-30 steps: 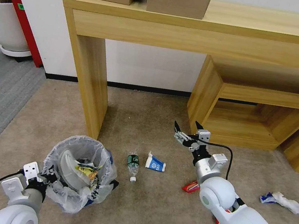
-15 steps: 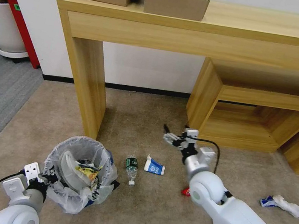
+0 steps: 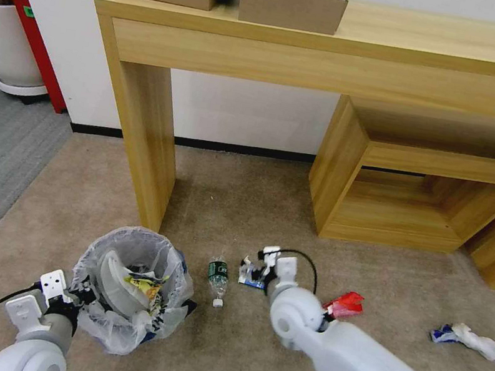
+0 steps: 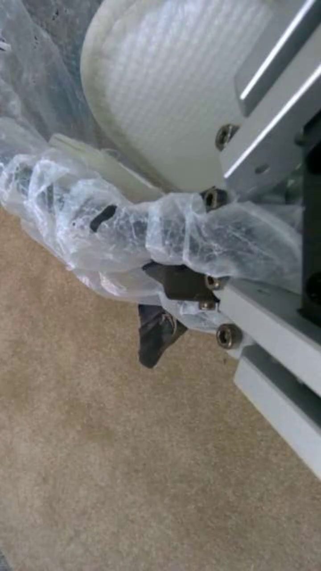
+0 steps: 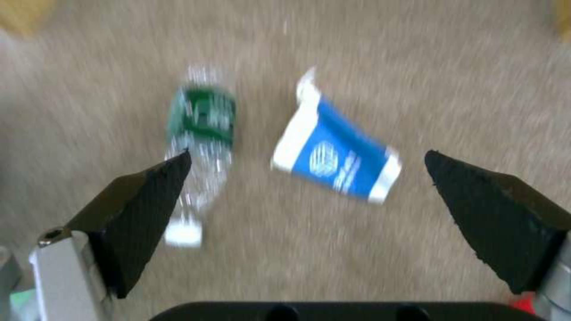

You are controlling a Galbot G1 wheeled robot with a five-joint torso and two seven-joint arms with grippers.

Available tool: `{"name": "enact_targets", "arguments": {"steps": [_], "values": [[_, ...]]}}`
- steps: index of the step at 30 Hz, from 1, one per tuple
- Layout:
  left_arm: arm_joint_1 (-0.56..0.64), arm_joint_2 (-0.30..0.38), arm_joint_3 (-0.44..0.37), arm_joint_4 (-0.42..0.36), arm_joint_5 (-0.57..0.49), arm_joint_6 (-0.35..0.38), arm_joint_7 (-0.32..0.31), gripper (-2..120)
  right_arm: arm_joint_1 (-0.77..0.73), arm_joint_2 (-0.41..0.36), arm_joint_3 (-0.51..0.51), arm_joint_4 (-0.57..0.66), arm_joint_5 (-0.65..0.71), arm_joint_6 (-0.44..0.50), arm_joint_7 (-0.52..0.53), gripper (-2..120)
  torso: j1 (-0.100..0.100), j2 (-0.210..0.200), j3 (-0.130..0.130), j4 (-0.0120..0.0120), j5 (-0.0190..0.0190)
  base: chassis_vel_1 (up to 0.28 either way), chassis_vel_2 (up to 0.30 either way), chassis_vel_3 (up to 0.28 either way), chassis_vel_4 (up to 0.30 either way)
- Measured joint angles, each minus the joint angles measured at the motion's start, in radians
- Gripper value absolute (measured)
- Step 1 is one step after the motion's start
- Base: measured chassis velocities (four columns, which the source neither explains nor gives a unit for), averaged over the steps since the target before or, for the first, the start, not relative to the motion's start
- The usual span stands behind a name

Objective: Pick up the trash bin and place the garbage on the floor into it.

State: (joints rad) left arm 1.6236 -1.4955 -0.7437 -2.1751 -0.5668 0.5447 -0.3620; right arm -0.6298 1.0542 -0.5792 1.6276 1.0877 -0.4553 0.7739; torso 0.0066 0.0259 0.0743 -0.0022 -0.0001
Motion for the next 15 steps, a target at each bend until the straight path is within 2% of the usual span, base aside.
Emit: {"name": "enact_targets", "arguments": {"steps": [5, 15], "values": [[0.004, -0.002, -0.001, -0.004, 0.002, -0.005, 0.001, 0, 0.009, 0.069, -0.044, -0.082, 0.016, -0.031, 0.033, 100, 0.000, 0.000, 0.000, 0.0001, 0.0000, 0.000, 0.000, 0.000, 0.000], [0.013, -0.004, -0.002, -0.011, 0.005, -0.015, 0.003, 0, 0.021, 0.192, -0.087, -0.211, -0.002, -0.043, 0.030, 100, 0.000, 0.000, 0.000, 0.0001, 0.0001, 0.000, 0.000, 0.000, 0.000]]}}
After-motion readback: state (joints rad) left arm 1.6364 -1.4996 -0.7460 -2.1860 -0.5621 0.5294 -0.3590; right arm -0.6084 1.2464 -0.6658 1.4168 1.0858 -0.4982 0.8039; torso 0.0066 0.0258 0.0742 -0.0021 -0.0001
